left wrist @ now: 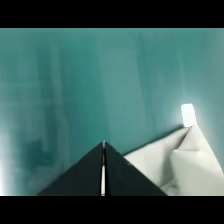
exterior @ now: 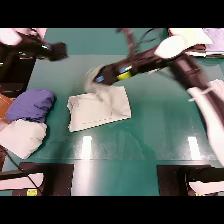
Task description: Fold the shirts.
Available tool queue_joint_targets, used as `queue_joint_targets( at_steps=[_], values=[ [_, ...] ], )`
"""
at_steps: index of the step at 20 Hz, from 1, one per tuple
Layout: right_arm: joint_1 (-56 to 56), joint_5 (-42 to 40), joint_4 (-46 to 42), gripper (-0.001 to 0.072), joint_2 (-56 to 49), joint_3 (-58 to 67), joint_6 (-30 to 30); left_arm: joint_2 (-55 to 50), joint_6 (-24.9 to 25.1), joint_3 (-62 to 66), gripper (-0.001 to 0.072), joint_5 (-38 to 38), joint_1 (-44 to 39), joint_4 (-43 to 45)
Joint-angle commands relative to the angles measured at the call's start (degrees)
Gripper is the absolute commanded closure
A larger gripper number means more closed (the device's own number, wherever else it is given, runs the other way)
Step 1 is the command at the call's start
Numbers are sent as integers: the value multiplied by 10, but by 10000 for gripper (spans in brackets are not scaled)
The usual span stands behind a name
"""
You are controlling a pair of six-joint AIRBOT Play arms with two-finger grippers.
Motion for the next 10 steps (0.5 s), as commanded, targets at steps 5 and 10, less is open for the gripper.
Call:
queue_joint_targets(
  at_steps=[5, 10],
  values=[
    [-8, 129, -111, 211, -90, 82, 40, 59, 16, 0, 680, -67, 73, 17],
    [-165, 112, -167, 211, -2, -123, 74, 59, 17, 0, 679, -74, 72, 14]
  ],
)
